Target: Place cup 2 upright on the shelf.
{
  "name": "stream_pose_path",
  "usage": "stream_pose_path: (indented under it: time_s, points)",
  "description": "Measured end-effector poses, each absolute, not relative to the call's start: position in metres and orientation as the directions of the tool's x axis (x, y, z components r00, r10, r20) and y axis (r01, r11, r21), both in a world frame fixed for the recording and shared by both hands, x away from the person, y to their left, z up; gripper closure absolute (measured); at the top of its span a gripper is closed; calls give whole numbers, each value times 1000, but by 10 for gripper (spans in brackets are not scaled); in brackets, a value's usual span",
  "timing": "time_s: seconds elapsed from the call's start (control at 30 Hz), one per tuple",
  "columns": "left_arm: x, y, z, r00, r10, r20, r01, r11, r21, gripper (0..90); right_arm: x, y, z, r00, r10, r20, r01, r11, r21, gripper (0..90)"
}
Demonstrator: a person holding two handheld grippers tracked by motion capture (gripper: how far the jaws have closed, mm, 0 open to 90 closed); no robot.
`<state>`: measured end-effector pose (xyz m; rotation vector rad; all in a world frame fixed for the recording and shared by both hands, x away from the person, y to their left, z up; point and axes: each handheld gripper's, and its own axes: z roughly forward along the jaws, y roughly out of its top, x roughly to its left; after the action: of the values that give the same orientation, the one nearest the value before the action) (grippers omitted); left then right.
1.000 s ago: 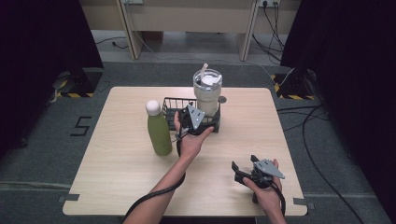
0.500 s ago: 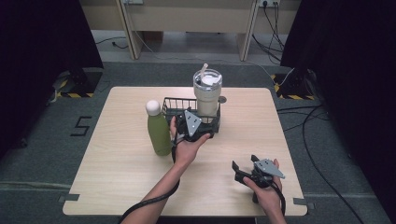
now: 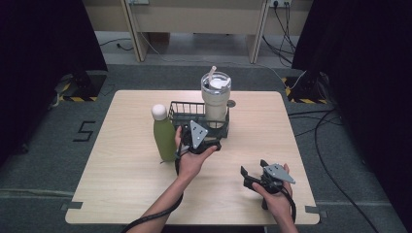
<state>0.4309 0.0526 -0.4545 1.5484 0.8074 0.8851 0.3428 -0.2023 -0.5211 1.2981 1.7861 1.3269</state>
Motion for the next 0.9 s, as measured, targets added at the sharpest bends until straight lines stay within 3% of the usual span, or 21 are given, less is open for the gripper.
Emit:
stream_pose_path:
  time_s: [0.9]
  points:
    - [399, 71, -452, 494, 864, 96, 8, -115, 993, 41, 345, -207, -521, -349, 933, 89, 364, 48, 930, 154]
